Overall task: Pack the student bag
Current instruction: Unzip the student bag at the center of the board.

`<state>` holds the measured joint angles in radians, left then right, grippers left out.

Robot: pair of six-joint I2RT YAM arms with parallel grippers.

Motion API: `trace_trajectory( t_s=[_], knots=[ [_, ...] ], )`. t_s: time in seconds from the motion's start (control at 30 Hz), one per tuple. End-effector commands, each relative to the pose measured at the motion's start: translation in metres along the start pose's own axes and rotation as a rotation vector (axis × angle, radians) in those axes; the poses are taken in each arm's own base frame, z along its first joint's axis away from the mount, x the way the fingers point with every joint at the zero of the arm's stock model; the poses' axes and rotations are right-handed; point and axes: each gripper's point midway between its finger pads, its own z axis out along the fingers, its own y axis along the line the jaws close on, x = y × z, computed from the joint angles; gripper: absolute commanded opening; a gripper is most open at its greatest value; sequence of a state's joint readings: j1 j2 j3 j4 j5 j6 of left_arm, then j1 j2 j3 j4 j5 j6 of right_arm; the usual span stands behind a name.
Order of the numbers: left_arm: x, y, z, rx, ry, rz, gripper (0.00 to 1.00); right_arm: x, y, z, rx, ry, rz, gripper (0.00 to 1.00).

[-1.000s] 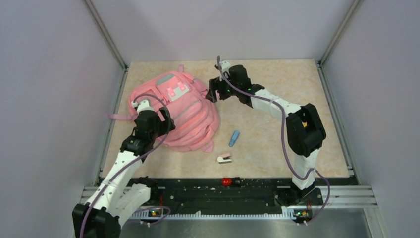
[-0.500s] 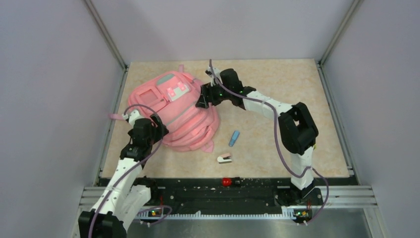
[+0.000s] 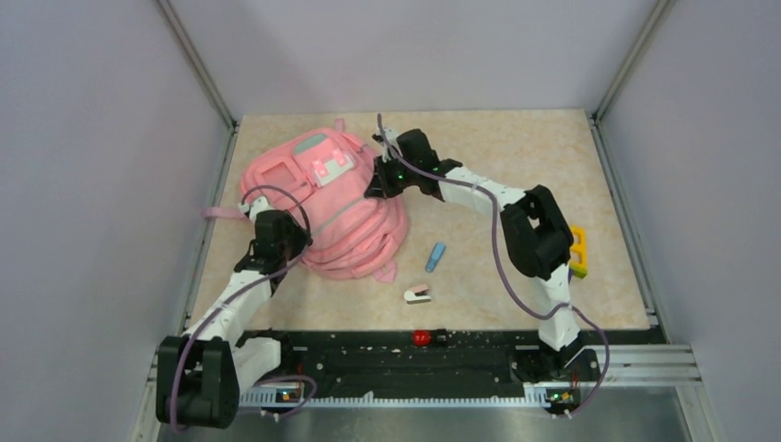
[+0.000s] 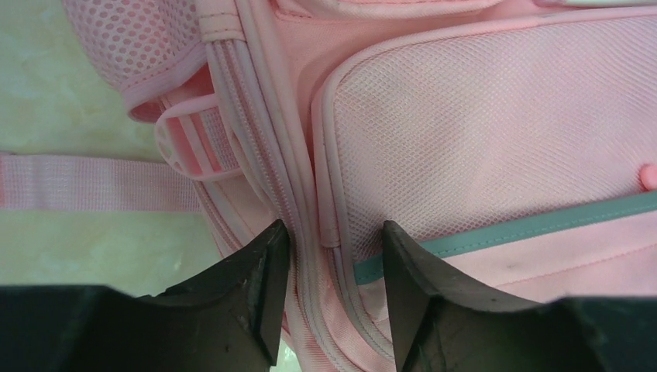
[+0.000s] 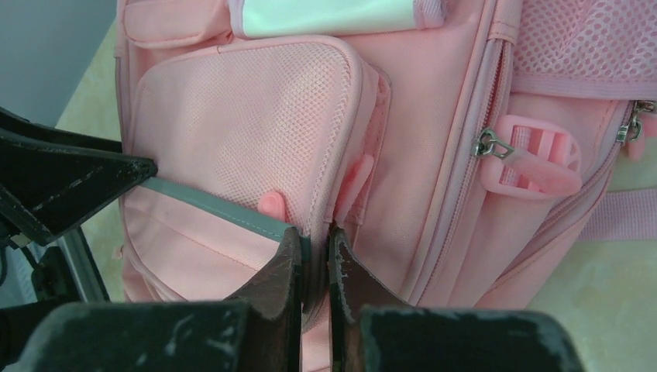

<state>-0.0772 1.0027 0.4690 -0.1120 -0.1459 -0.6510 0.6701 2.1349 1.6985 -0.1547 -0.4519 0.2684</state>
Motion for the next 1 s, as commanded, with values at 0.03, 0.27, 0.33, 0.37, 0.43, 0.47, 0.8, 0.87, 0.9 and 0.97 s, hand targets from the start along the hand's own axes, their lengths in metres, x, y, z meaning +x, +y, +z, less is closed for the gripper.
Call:
trace_trajectory(
  t_s=[0.03,0.27,0.33,0.37,0.43,0.47,0.8,0.87,0.9,0.97],
  knots=[
    [-0.032,-0.028,0.030,0.083,-0.094,0.041,0.48,-0.014,0.014,-0.038,0.068,-0.087,-0.014,0.00],
    [-0.056,-0.076,0.079,0.167,-0.046,0.066,0.43,0.012,0.029,-0.056,0.098,-0.134,0.076,0.00],
    [-0.061,-0.096,0.092,0.223,-0.022,0.078,0.42,0.025,0.037,-0.055,0.107,-0.136,0.082,0.00],
    [-0.064,-0.104,0.098,0.250,-0.021,0.088,0.42,0.030,0.042,-0.054,0.108,-0.138,0.085,0.00],
    [-0.071,-0.116,0.108,0.286,-0.028,0.106,0.42,0.040,0.050,-0.049,0.104,-0.135,0.083,0.00],
    [-0.075,-0.122,0.112,0.304,-0.035,0.117,0.43,0.043,0.053,-0.045,0.101,-0.133,0.080,0.00],
    [-0.134,-0.147,0.086,0.316,-0.163,0.241,0.79,0.016,0.050,-0.075,0.199,-0.135,-0.098,0.37],
    [-0.137,-0.140,0.072,0.290,-0.176,0.247,0.82,0.010,0.043,-0.087,0.231,-0.141,-0.134,0.49],
    [-0.136,-0.137,0.065,0.284,-0.178,0.244,0.83,0.007,0.037,-0.093,0.248,-0.144,-0.144,0.56],
    [-0.128,-0.127,0.051,0.276,-0.176,0.224,0.83,0.002,0.026,-0.100,0.261,-0.156,-0.165,0.65]
  ],
)
